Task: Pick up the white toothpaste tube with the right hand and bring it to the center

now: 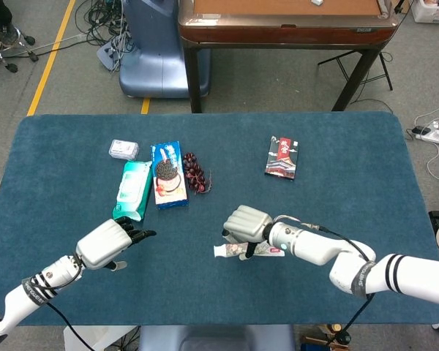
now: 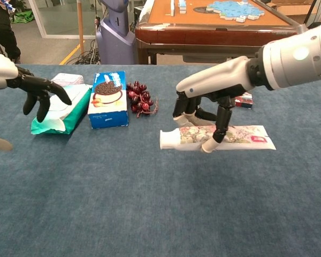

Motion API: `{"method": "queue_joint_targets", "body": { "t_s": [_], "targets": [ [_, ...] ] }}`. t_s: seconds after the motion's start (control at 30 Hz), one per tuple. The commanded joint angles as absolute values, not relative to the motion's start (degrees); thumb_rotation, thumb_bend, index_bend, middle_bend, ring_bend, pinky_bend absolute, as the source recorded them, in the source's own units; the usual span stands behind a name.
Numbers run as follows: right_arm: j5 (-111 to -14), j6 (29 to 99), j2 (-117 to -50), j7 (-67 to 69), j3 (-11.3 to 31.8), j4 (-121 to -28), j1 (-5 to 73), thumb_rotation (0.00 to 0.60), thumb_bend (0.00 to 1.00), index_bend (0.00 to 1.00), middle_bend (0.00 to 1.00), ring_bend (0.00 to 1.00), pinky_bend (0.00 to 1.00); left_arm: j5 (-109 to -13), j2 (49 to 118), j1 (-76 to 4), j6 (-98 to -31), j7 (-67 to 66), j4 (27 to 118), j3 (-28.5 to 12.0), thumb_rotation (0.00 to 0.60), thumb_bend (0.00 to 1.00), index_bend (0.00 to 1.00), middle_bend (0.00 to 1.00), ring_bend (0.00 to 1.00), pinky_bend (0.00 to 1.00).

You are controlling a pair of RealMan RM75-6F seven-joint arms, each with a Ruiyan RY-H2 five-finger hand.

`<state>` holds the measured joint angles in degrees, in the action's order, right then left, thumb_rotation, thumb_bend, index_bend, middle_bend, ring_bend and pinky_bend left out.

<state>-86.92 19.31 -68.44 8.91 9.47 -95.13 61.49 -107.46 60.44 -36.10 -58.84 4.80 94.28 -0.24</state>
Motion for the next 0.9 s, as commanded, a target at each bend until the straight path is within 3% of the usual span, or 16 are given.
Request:
{"method": "queue_joint_targets", "body": {
  "t_s": [0.03,0.9],
  "targets": [
    [-89.4,18.2,-69.5,11.7,9.3,-94.0,63.9,0.600,1.00,0.86,0.73,0.68,0.34,-108.2,60.4,-37.4,-58.1,4.2,95.0,0.0,0.600,0.09,0.17,0.46,0.48,0.29],
    [-88.9,18.5,-75.8,17.8,7.3,-85.9,72.7,0.600,1.00,0.88,0.75,0.70,0.34,-109.8,65.7,-46.1,-54.3,0.7,92.7,1.0,0.600,0.09,0.15,0.50,0.49,0.30]
  ]
}}
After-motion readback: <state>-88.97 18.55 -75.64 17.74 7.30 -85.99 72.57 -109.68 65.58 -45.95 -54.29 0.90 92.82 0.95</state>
